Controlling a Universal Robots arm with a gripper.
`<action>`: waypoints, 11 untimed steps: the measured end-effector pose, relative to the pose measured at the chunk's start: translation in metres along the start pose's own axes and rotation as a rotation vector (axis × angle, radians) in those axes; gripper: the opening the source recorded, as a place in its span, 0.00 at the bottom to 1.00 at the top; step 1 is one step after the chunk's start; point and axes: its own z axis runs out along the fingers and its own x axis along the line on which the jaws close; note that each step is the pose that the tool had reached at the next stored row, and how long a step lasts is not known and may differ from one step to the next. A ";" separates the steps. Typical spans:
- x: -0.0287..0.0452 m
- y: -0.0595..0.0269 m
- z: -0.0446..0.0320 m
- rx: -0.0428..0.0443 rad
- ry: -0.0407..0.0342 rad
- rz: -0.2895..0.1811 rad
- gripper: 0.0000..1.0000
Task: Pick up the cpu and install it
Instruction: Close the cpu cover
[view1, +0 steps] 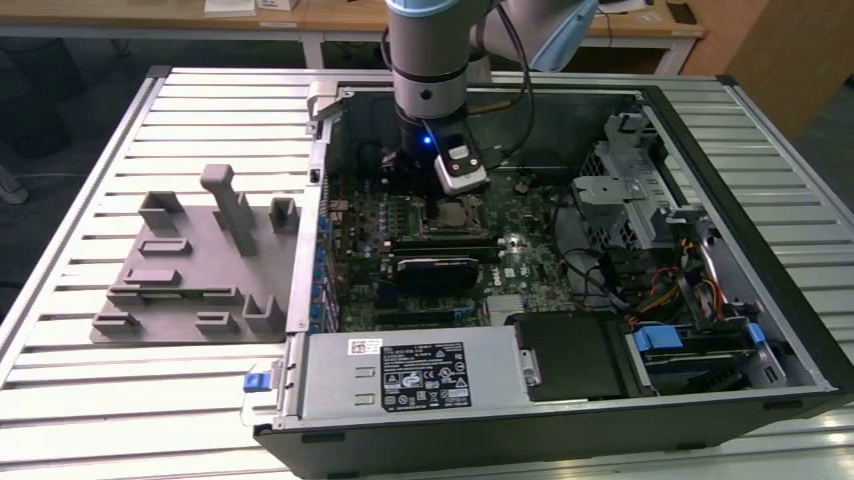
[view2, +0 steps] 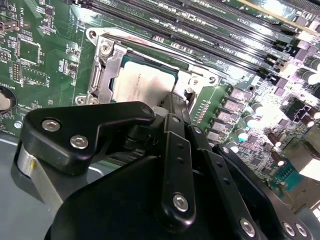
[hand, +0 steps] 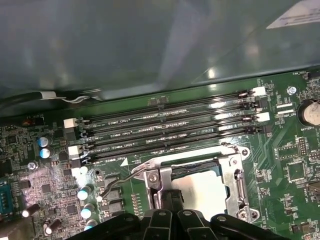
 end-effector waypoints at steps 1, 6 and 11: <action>0.0000 0.0000 0.0000 0.0001 0.0000 0.000 0.11; -0.0004 0.0002 -0.0031 -0.0007 -0.0003 -0.001 0.11; 0.0003 -0.0001 -0.0067 -0.0003 -0.0007 -0.001 0.11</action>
